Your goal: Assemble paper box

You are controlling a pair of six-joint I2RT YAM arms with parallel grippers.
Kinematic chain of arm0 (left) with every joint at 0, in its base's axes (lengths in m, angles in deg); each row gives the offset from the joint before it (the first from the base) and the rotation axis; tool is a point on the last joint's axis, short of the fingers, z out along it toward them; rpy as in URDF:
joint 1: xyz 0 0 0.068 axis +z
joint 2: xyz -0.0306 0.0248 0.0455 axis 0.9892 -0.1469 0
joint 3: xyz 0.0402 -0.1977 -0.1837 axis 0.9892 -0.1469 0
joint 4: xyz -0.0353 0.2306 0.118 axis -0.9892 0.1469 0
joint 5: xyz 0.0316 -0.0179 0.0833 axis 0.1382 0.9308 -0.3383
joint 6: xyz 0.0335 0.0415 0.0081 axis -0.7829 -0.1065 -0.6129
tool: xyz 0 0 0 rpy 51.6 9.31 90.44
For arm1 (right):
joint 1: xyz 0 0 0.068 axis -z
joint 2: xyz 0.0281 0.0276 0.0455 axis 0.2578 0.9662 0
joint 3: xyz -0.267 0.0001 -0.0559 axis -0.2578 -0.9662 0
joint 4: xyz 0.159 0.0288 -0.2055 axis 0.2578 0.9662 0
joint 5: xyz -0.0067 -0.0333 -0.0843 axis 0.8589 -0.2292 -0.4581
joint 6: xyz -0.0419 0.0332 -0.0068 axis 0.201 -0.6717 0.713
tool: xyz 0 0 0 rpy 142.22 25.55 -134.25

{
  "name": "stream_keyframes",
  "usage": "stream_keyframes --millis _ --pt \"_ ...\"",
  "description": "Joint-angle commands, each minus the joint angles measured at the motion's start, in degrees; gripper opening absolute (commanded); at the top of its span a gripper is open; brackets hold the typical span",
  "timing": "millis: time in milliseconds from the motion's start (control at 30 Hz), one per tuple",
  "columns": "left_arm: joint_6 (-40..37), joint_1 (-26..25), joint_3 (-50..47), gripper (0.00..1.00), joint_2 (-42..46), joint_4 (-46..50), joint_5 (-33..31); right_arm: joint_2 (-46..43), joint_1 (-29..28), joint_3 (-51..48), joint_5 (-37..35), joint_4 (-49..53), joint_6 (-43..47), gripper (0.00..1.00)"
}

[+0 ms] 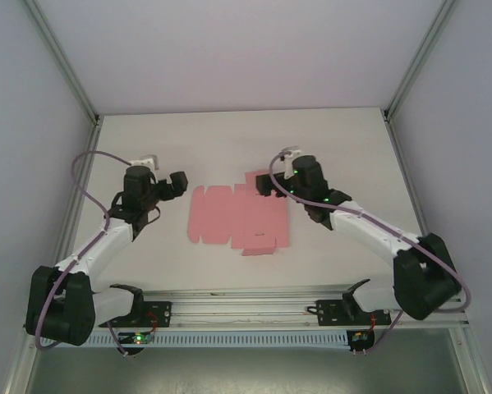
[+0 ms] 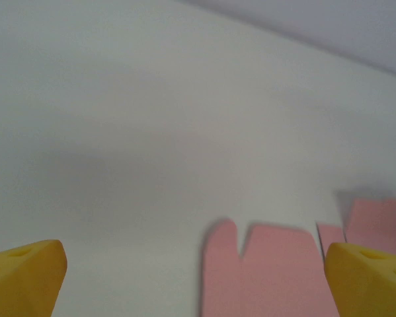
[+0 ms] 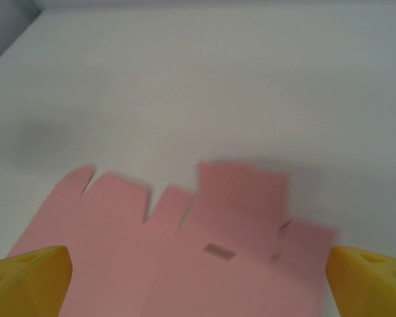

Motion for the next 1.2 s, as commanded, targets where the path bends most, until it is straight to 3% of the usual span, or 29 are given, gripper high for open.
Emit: stream_keyframes --millis 0,67,367,633,800,967,1067,1167 --pt "4.10 -3.51 -1.11 1.00 0.22 5.51 0.93 4.89 -1.56 0.91 9.07 3.80 -7.18 0.97" --pt "5.21 -4.21 -1.29 1.00 -0.43 6.21 1.48 7.48 -1.65 -0.17 12.80 0.70 -8.30 0.95" --pt "8.74 -4.50 -3.75 1.00 -3.50 2.13 11.43 14.50 0.62 -3.74 11.70 -0.93 -8.24 0.95" --pt "10.21 -4.53 -3.36 1.00 -9.15 0.03 15.26 18.36 3.36 -7.93 15.92 -7.59 -8.77 0.96" --pt "12.41 -4.50 -3.79 1.00 -13.57 -9.32 23.48 20.21 4.00 -8.35 16.03 -8.28 -7.95 0.96" --pt "13.40 -4.57 -3.04 1.00 -18.36 -14.39 26.77 20.87 4.63 -9.40 16.56 -9.90 -7.58 0.96" --pt "12.44 -4.52 -1.93 0.94 -20.96 -16.13 27.97 20.89 5.21 -10.17 17.84 -11.00 -6.99 0.96" --pt "10.76 -4.51 -0.49 0.80 -22.65 -16.76 27.89 20.91 5.78 -10.77 18.81 -11.94 -6.22 0.96"
